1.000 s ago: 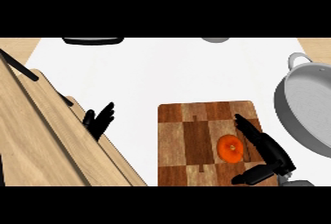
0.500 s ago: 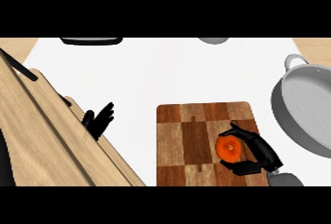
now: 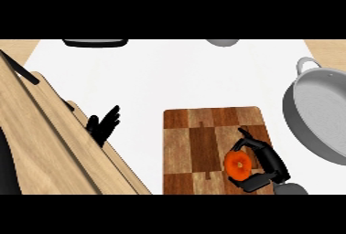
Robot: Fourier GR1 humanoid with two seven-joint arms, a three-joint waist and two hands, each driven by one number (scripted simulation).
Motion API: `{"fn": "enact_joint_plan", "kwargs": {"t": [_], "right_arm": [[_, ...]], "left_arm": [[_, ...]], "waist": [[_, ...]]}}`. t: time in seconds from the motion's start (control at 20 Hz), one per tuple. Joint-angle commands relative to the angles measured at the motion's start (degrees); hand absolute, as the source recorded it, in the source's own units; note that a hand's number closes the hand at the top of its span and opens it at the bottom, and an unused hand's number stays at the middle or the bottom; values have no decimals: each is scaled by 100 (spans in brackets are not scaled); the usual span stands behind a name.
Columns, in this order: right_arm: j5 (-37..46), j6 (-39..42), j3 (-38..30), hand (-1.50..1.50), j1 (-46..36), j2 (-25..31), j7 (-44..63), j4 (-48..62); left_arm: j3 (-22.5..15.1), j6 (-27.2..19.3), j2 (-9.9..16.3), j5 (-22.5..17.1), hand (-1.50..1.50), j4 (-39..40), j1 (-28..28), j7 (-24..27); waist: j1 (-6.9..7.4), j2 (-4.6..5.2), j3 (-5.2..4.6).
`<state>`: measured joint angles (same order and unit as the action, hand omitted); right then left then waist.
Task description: Pick the squash from the cutting board and place it in the pot
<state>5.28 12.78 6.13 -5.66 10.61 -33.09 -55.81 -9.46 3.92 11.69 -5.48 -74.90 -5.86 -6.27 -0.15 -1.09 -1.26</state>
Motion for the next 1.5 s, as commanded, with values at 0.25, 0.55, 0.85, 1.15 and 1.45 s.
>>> {"fn": "enact_joint_plan", "kwargs": {"t": [0.25,0.55,0.85,1.15,1.45], "right_arm": [[-1427,-875,-2581,150,1372,1188,-741,385],[-2212,-490,-3835,150,2351,1943,-1385,785],[-1819,-1441,-3915,150,2556,1967,-1245,414],[-1574,-2079,-4054,150,3115,2184,-498,-1093],[-1132,-2765,-3847,150,3229,2409,1570,-2986]], "left_arm": [[299,-231,62,-76,0,-132,202,61],[52,-40,0,-42,0,-325,281,-51],[112,140,65,68,0,-235,240,65],[78,-40,-129,152,0,-320,38,-255],[127,94,-75,128,0,-409,167,-212]], "waist": [[-756,50,139],[-188,82,129],[-21,105,120],[-36,110,114],[5,112,109]]}}
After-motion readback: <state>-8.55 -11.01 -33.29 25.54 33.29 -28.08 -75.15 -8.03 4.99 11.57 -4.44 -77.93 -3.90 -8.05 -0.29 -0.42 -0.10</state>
